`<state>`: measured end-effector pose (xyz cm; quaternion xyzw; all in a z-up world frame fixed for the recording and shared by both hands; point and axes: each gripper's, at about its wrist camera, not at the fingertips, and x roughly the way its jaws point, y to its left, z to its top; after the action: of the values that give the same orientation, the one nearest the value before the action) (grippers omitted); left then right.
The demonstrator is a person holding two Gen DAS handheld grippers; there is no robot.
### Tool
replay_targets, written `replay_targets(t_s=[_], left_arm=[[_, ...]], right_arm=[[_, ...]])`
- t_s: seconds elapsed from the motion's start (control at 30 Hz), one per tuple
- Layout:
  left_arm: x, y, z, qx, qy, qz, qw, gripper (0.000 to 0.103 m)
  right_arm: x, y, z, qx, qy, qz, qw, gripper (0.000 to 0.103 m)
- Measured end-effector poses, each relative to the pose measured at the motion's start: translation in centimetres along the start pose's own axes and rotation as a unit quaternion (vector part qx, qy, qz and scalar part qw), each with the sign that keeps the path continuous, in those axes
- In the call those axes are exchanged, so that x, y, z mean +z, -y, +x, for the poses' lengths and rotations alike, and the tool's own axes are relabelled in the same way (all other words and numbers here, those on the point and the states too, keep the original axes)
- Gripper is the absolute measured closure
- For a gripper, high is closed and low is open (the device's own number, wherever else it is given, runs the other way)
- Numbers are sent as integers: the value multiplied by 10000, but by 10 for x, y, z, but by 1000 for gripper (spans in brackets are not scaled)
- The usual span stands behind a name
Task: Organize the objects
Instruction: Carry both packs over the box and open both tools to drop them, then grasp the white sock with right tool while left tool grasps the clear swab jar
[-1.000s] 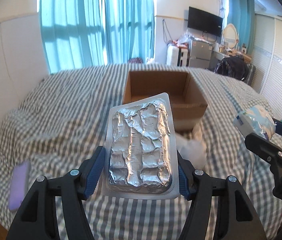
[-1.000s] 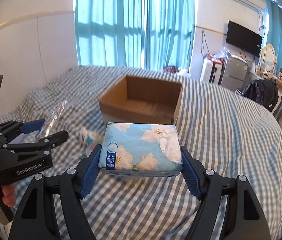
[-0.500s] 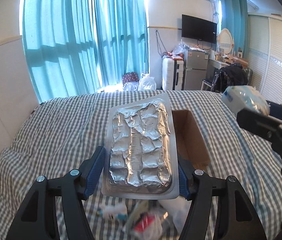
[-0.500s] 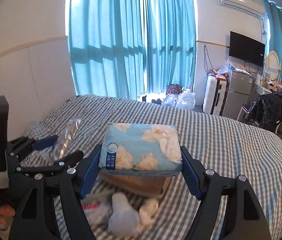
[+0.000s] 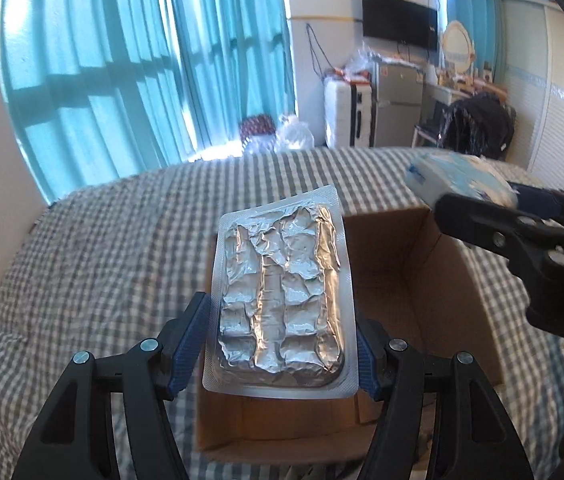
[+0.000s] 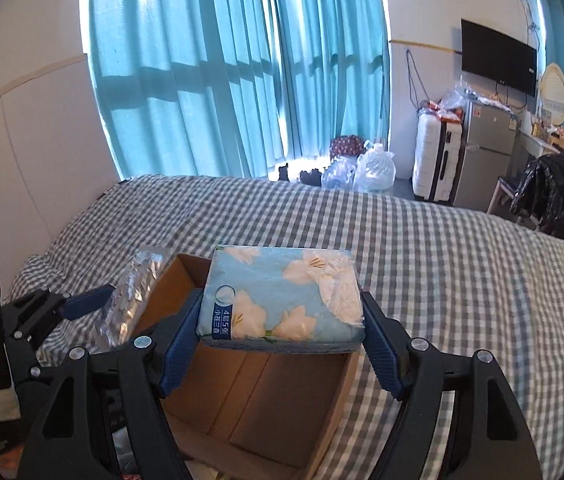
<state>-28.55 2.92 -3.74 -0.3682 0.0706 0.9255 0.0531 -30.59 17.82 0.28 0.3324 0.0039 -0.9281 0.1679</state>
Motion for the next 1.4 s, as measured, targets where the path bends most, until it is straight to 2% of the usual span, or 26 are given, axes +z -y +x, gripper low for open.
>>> replay_targets(t_s=[0.17, 0.3, 0.37, 0.4, 0.47, 0.63, 0.77, 0.87, 1.0, 1.07, 1.23, 1.4], left_arm=[[-10, 3, 33, -8, -235, 79, 9997, 37], [-18, 0, 41, -147, -390, -66, 9991, 36], [-17, 0, 38, -207, -395, -75, 9990, 32], [-18, 1, 33, -189, -371, -66, 9991, 28], [-17, 0, 22, -127, -296, -68, 9995, 12], [-10, -12, -14, -82, -110, -258, 9996, 10], [-7, -18, -55, 10, 128, -355, 9993, 4], [-6, -21, -83, 67, 307, -361, 9989, 0], [-16, -26, -123, 157, 503, -333, 9981, 0], [-24, -27, -139, 205, 560, -366, 9976, 0], [-48, -28, -170, 250, 691, -475, 9962, 0], [-72, -28, -190, 345, 869, -584, 9939, 0]], right_arm=[[-14, 11, 24, 64, -157, 60, 9998, 29], [-21, 18, 30, 63, -241, 193, 9995, 28], [-20, 22, 22, 103, -150, 332, 9993, 20], [-19, 21, 14, 75, -63, 385, 9992, 18], [-16, 22, 1, 35, 61, 415, 9991, 12], [-5, 14, -50, -169, 316, 308, 9989, 10], [-3, 5, -94, -288, 468, 172, 9983, 8], [-7, -4, -130, -364, 586, 83, 9976, 6], [-15, -18, -172, -434, 724, -66, 9964, 5], [-22, -27, -191, -464, 783, -144, 9957, 1], [-49, -44, -225, -478, 854, -327, 9947, 0], [-79, -56, -231, -449, 777, -405, 9951, 0]])
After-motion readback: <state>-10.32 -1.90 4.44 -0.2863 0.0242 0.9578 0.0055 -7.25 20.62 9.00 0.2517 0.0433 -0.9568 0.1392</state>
